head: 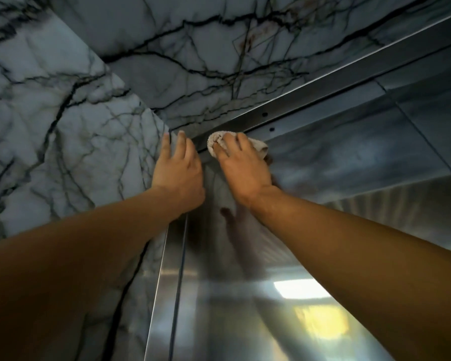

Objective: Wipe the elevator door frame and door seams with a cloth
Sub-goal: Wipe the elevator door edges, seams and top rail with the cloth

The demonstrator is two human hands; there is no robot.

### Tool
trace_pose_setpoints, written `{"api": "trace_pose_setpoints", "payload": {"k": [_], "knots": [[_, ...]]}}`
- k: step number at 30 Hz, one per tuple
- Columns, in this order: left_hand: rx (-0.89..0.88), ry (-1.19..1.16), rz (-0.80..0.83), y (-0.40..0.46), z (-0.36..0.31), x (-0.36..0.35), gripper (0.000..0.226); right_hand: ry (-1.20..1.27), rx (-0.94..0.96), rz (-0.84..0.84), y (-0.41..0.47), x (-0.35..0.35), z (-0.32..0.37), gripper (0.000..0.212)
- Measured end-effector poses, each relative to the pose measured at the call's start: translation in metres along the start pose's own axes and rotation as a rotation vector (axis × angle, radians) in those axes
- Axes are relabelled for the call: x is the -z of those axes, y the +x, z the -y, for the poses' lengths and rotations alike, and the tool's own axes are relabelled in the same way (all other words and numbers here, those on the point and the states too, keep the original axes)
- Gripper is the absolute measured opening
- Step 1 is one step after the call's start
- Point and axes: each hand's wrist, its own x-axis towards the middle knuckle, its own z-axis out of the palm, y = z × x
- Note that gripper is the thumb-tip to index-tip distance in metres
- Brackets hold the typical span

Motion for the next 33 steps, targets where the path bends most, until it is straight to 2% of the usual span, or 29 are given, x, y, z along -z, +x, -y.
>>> {"api": "trace_pose_setpoints", "payload": {"k": [7,14,19,25,33], "knots": [[0.001,0.152,0.064,0.049,0.011,-0.025,0.086,-0.086,0.027,-0.005,0.046,-0.044,0.035,0.049],[0.015,0.160,0.090,0.060,0.016,-0.060,0.085,-0.048,0.058,-0.047,0.085,-0.079,0.053,0.032],[0.018,0.183,0.089,0.065,0.014,-0.064,0.086,-0.025,0.042,-0.145,0.092,-0.095,0.057,0.031],[0.017,0.189,0.087,0.064,0.016,-0.063,0.086,-0.094,0.028,0.024,0.092,-0.080,0.057,0.038],[0.038,0.156,0.069,0.061,0.018,-0.062,0.086,-0.181,-0.064,0.209,0.089,-0.059,0.048,0.036]]}}
